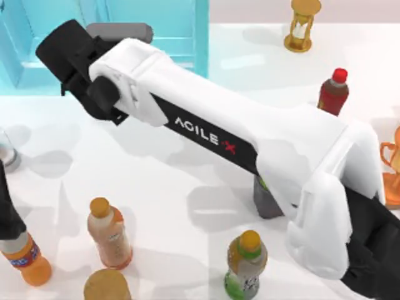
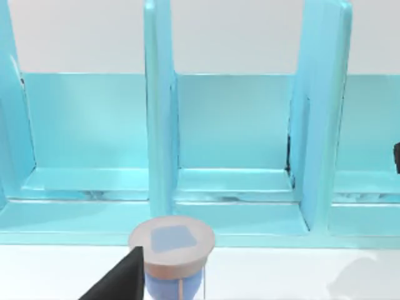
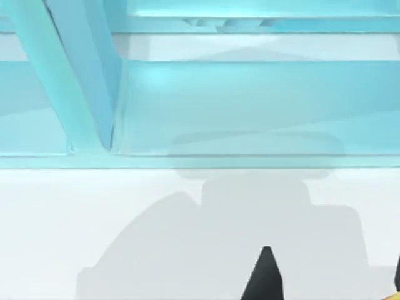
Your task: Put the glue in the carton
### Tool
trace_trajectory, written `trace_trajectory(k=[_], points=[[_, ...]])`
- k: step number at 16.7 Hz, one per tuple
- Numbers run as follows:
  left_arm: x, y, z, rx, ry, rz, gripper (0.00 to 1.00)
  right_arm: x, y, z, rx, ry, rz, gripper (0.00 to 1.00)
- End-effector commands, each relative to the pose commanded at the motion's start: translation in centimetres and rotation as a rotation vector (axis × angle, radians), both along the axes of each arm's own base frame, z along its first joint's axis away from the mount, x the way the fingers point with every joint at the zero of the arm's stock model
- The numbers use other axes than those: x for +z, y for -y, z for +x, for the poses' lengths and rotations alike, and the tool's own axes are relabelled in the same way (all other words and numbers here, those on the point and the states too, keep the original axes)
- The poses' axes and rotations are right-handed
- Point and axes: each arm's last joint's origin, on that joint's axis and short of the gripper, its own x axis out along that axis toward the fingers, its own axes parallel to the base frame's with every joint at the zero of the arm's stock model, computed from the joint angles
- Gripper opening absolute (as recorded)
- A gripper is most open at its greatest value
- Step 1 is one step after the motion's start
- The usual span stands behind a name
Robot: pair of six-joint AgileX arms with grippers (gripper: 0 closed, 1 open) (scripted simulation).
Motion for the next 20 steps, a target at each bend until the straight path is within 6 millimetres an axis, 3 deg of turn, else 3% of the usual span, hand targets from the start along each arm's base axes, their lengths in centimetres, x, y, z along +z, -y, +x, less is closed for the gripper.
trace_trajectory(k=[8,10,12,15,18,20], points=[[0.0,0.0,0.0,0.0,0.0,0.0,1.0,0.5,0.5,0.3,0.022,-0.018,-0.007,0.0],[0.0,0.0,0.0,0.0,0.0,0.0,1.0,1.6,1.9,1.1,0.064,-0.05,-0.014,0.0],[0.0,0.0,0.0,0.0,0.0,0.0,1.0,3.4,4.8,2.6,0.108,-0.087,-0.013,0.0],[0.0,0.0,0.0,0.0,0.0,0.0,1.0,6.5,12.7,5.6,0.148,-0.13,0.006,0.0],[0.0,0.0,0.0,0.0,0.0,0.0,1.0,9.0,24.5,7.5,0.143,-0.14,0.041,0.0],[0.0,0.0,0.0,0.0,0.0,0.0,1.0,9.8,33.3,7.0,0.119,-0.126,0.059,0.0]])
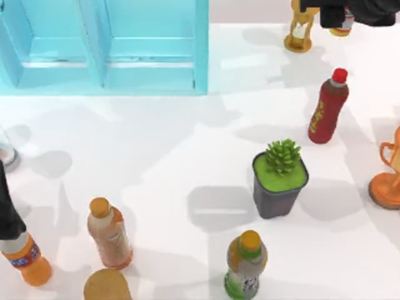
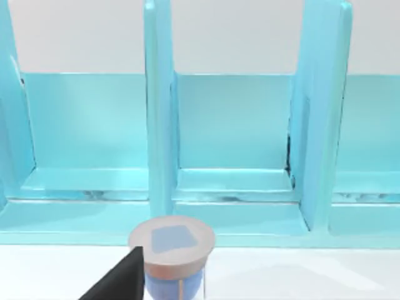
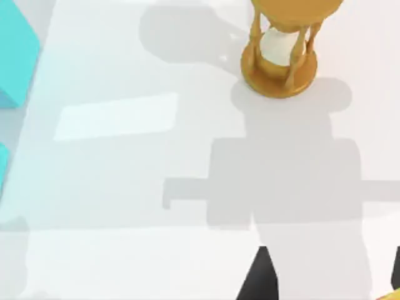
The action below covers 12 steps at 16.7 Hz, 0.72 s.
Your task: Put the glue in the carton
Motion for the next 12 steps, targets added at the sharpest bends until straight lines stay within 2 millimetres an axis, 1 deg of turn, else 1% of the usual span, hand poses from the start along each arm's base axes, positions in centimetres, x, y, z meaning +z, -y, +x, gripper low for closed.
trace_trajectory(k=[1,3,4,5,6,7,9,11,12], points=[[0.0,0.0,0.0,0.0,0.0,0.0,1.0,0.1,4.2,-0.9,-0.014,0.011,0.005,0.0],[0.0,0.0,0.0,0.0,0.0,0.0,1.0,0.0,11.7,-3.9,-0.041,0.039,0.008,0.0],[0.0,0.0,0.0,0.0,0.0,0.0,1.0,-0.3,14.8,-6.0,-0.053,0.051,0.004,0.0],[0.0,0.0,0.0,0.0,0.0,0.0,1.0,-0.9,17.5,-8.2,-0.063,0.06,0.0,0.0],[0.0,0.0,0.0,0.0,0.0,0.0,1.0,-1.7,19.7,-10.6,-0.072,0.065,-0.005,0.0],[0.0,0.0,0.0,0.0,0.0,0.0,1.0,-2.5,21.4,-13.0,-0.081,0.071,-0.01,0.0],[0.0,0.0,0.0,0.0,0.0,0.0,1.0,-4.1,23.7,-17.4,-0.097,0.085,-0.023,0.0],[0.0,0.0,0.0,0.0,0.0,0.0,1.0,-5.5,24.7,-21.0,-0.111,0.102,-0.039,0.0],[0.0,0.0,0.0,0.0,0.0,0.0,1.0,-6.0,24.9,-22.3,-0.117,0.11,-0.047,0.0]])
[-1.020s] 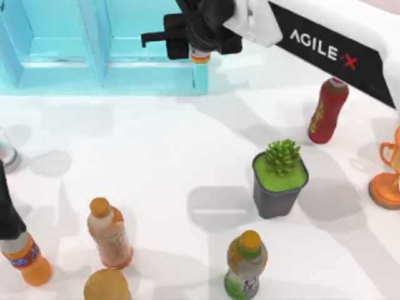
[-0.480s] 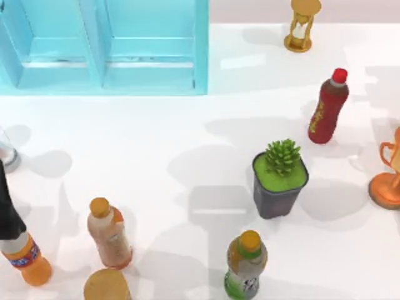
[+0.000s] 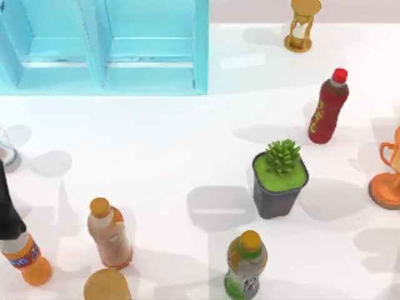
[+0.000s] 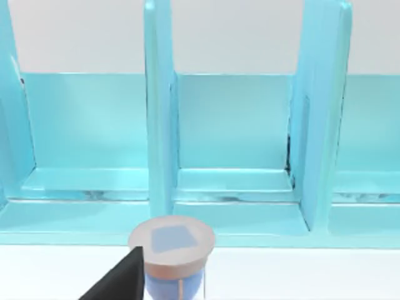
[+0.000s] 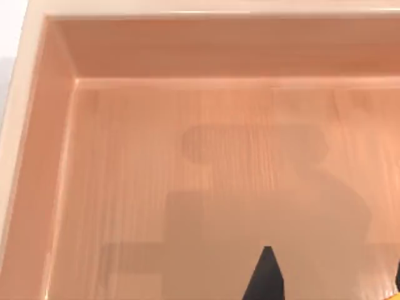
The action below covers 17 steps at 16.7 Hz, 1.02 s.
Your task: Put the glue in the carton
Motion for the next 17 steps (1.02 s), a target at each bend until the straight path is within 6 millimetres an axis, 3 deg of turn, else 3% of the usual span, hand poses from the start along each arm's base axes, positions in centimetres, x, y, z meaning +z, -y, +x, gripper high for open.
trace_trajectory(k=[3,7,17], points=[[0.0,0.0,0.0,0.0,0.0,0.0,1.0,-0.9,0.1,-2.4,-0.012,0.016,-0.019,0.0],[0.0,0.0,0.0,0.0,0.0,0.0,1.0,-1.0,0.1,-2.6,-0.013,0.017,-0.021,0.0],[0.0,0.0,0.0,0.0,0.0,0.0,1.0,-4.0,0.5,0.0,-0.013,0.01,-0.02,0.0]])
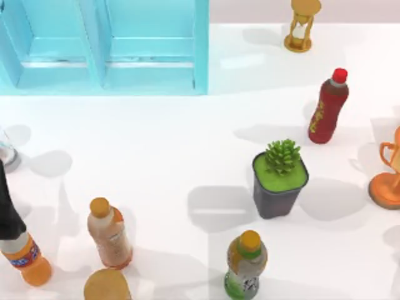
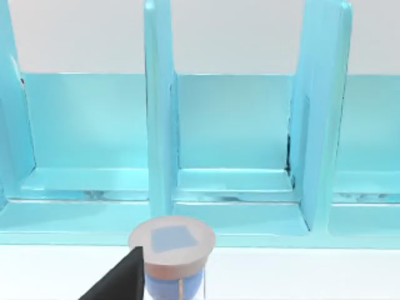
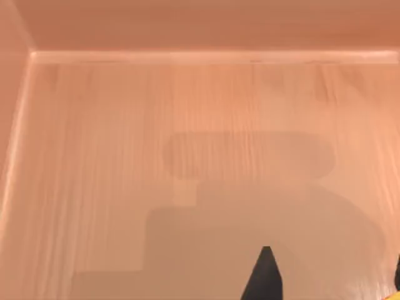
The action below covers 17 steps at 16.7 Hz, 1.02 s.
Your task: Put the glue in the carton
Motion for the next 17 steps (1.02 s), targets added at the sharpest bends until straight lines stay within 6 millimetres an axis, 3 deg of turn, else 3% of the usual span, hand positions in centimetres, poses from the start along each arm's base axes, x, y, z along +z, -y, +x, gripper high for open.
trace_trajectory(k=[5,9,17], points=[[0.0,0.0,0.0,0.0,0.0,0.0,1.0,-2.0,-0.2,1.5,0.0,0.009,-0.002,0.0],[0.0,0.0,0.0,0.0,0.0,0.0,1.0,-2.1,-0.2,1.5,0.0,0.007,-0.001,0.0],[0.0,0.0,0.0,0.0,0.0,0.0,1.0,-2.1,-0.2,1.5,0.0,0.007,-0.001,0.6]])
